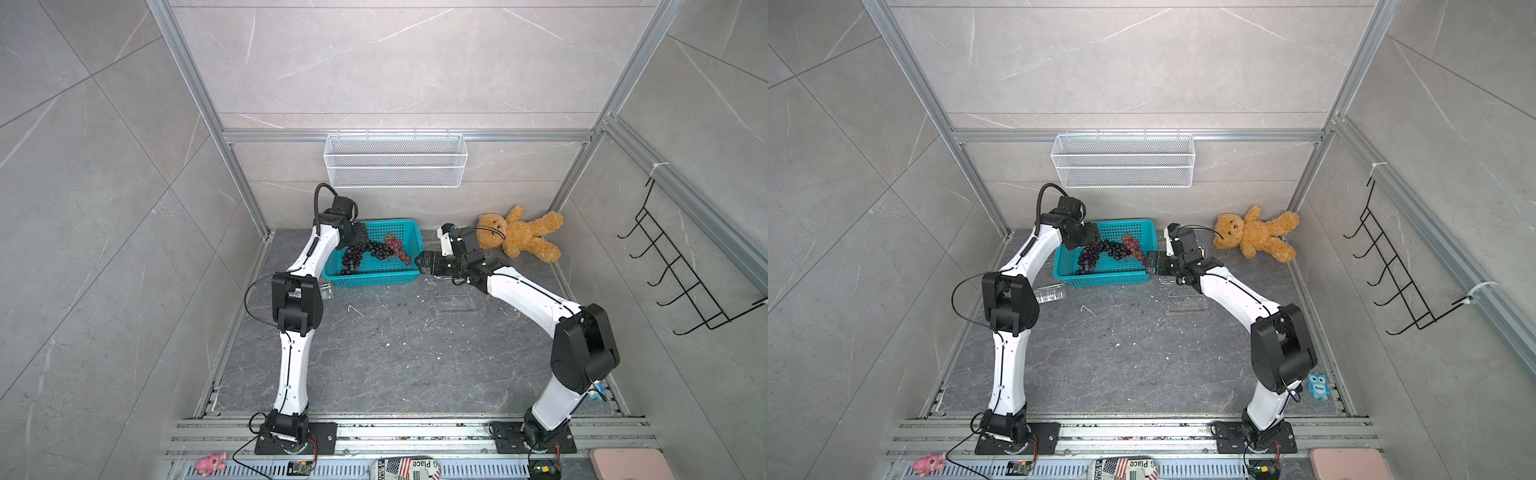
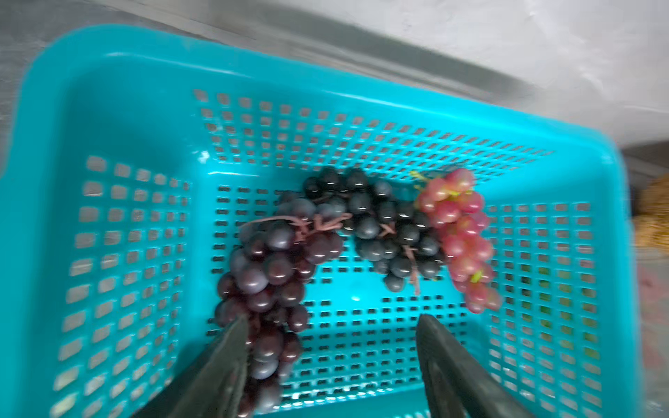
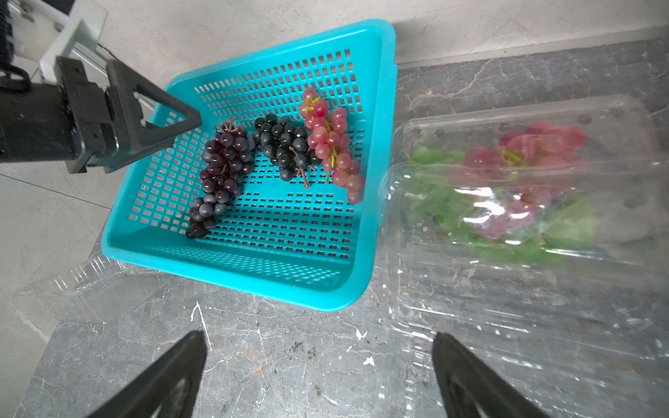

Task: Pack grapes into containers
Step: Pick up the grape from the basket.

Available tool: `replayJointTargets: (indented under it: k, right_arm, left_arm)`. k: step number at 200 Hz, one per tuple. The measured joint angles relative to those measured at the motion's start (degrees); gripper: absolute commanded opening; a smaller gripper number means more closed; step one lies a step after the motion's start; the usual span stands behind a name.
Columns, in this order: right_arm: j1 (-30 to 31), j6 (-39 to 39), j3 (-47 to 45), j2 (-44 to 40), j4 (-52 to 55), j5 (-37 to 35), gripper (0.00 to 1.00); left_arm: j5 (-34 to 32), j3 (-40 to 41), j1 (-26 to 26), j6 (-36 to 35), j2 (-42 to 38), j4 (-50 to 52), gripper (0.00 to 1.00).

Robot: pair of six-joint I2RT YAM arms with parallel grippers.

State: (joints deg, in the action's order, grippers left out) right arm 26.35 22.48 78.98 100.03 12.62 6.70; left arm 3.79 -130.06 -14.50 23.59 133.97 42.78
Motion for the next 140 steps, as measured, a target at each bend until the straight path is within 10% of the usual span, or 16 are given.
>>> replayJointTargets:
  k: [140]
  right_arm:
    - [-2.21,0.02,-2.78,-0.98,-0.52,0.42,0.99]
  left_arm:
    - [11.3,-2.25,-1.97,25.35,13.27,-8.61,0.94]
